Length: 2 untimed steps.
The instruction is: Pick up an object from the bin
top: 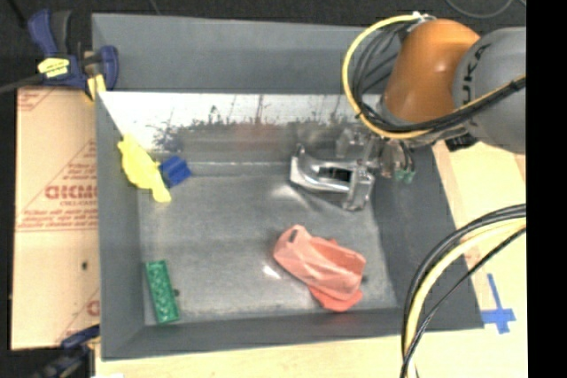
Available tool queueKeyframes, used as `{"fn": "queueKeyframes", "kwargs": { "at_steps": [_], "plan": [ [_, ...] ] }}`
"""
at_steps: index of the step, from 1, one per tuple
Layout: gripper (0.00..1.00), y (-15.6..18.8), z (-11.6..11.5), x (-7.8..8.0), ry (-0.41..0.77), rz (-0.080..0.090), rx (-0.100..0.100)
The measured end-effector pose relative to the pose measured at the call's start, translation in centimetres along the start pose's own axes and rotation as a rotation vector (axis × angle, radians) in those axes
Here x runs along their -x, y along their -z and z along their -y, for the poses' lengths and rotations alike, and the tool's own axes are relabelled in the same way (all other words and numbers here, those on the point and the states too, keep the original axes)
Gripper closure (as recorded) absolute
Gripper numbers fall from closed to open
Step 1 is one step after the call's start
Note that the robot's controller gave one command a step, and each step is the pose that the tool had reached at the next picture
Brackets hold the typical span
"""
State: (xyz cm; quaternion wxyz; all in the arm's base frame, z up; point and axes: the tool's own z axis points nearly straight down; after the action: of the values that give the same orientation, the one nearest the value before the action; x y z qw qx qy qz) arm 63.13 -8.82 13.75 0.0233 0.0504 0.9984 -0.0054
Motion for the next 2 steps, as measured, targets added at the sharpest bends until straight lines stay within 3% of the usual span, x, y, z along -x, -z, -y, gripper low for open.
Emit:
{"fn": "queueKeyframes", "kwargs": {
  "at_steps": [1,2],
  "plan": [
    [1.00,-3.41,0.45,1.04,-0.437,-0.018,-0.006],
    [1.00,-3.41,0.45,1.04,-0.436,-0.018,-0.006]
  ]
}}
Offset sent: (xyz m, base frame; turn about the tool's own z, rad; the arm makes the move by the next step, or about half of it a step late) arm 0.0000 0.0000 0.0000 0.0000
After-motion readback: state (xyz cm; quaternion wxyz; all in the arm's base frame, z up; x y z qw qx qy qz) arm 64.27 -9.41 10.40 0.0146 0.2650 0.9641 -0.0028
